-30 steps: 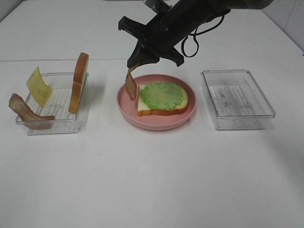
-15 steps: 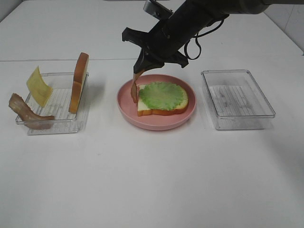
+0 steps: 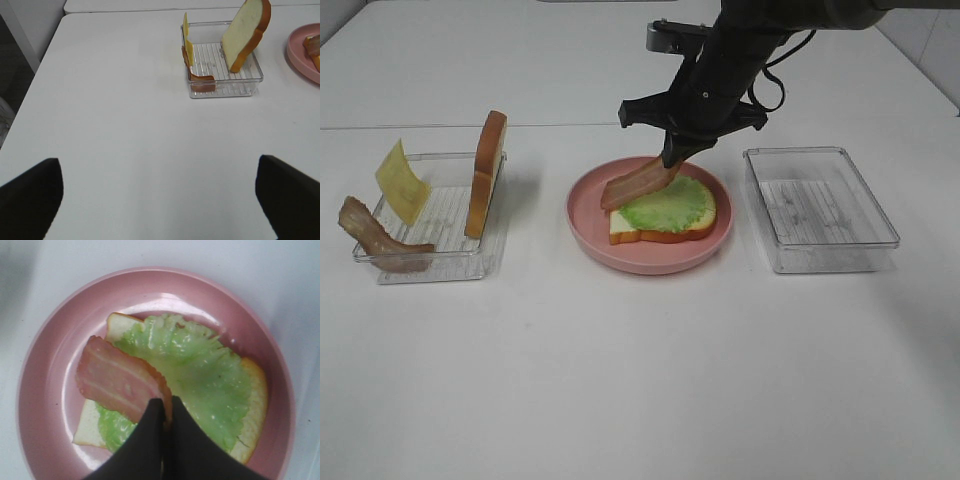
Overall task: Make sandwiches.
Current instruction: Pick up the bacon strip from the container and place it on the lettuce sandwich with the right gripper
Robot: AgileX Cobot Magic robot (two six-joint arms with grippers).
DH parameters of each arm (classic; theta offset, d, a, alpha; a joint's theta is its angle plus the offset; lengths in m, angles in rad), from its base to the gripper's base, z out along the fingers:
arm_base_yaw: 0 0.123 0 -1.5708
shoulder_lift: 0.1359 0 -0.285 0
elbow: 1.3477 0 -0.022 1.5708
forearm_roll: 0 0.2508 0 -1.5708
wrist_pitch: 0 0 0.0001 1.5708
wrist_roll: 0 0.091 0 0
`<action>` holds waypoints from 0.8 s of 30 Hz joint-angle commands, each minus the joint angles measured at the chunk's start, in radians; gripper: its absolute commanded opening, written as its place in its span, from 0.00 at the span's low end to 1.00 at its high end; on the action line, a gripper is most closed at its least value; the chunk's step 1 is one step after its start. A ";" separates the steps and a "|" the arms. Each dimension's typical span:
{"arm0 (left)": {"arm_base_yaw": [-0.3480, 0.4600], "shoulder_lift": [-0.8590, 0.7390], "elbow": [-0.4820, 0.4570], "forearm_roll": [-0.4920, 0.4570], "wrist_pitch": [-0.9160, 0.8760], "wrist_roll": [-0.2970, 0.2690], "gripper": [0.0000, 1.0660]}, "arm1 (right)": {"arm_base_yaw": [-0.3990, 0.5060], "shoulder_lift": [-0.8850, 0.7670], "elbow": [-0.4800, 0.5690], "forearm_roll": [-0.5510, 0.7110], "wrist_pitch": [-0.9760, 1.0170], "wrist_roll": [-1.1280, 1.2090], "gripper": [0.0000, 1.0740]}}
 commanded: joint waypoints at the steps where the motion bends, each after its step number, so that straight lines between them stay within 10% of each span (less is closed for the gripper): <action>1: -0.007 -0.013 0.000 0.002 -0.007 0.002 0.96 | -0.004 0.002 -0.006 -0.046 0.007 0.026 0.00; 12: -0.007 -0.013 0.000 0.002 -0.007 0.002 0.96 | -0.003 0.002 -0.006 -0.048 0.012 0.027 0.00; 16: -0.007 -0.013 0.000 0.002 -0.007 0.002 0.96 | -0.003 0.002 -0.006 -0.048 0.015 0.026 0.31; 19: -0.007 -0.013 0.000 0.002 -0.007 0.002 0.96 | -0.003 0.002 -0.006 -0.057 0.019 0.031 0.83; 24: -0.007 -0.013 0.000 0.002 -0.007 0.002 0.96 | -0.003 -0.007 -0.006 -0.061 0.026 0.030 0.92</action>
